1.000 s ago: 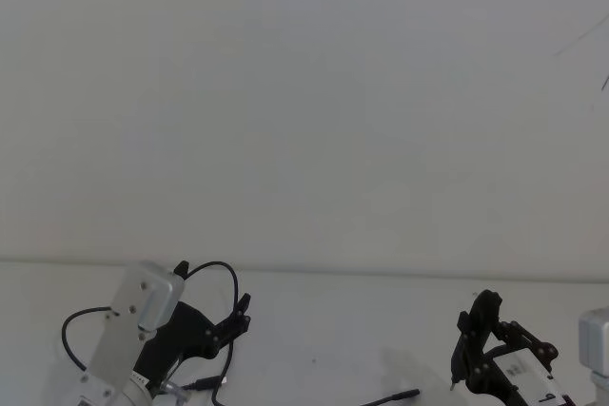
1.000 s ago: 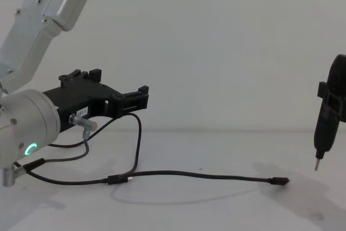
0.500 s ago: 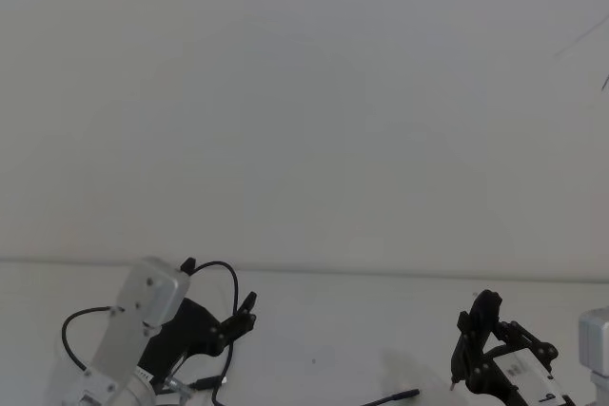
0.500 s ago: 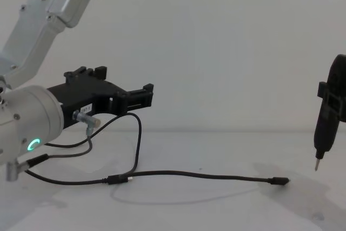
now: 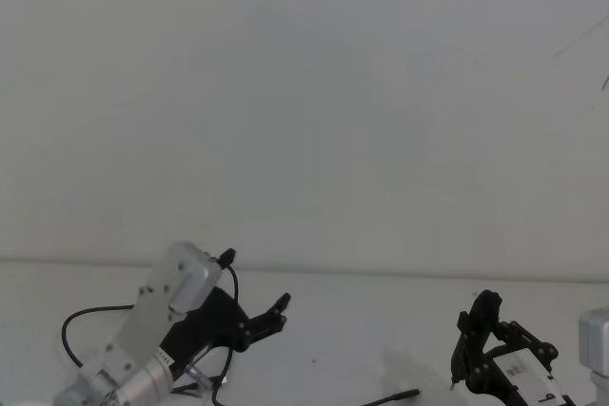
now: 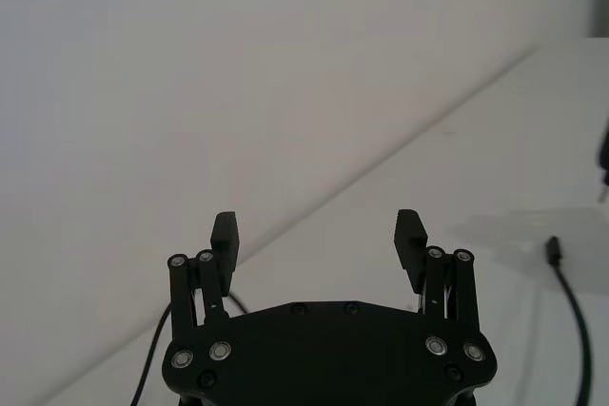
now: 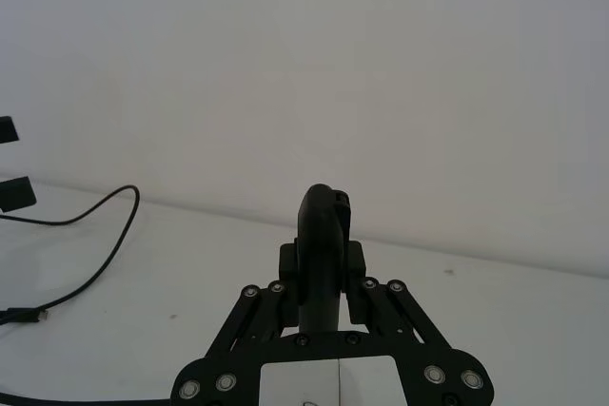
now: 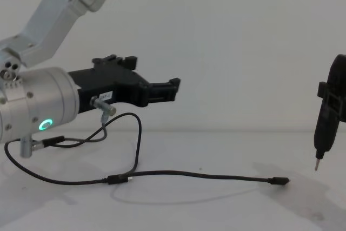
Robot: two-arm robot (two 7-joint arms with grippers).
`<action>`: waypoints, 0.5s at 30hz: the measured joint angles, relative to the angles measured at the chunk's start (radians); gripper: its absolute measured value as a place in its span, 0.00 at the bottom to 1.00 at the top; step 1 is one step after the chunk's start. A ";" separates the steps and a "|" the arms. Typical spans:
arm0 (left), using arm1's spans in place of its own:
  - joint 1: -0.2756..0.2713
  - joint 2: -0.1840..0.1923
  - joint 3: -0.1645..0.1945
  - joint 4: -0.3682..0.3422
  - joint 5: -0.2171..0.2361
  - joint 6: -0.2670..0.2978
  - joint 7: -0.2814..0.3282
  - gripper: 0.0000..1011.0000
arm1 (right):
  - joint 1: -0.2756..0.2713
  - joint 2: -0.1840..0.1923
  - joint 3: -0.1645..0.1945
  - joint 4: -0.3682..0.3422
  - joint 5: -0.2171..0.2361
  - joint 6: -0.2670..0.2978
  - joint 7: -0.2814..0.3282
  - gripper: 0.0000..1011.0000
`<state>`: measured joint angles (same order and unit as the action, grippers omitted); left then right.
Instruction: Pick up the data cable with the one hand.
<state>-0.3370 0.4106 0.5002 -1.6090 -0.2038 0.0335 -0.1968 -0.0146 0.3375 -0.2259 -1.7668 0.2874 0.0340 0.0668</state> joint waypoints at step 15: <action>-0.109 0.031 0.062 0.000 -0.007 0.042 -0.206 0.99 | 0.000 0.000 0.000 0.000 0.000 0.000 0.000 0.27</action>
<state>-0.4462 0.4415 0.5621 -1.6092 -0.2105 0.0754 -0.4023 -0.0146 0.3375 -0.2258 -1.7668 0.2874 0.0340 0.0668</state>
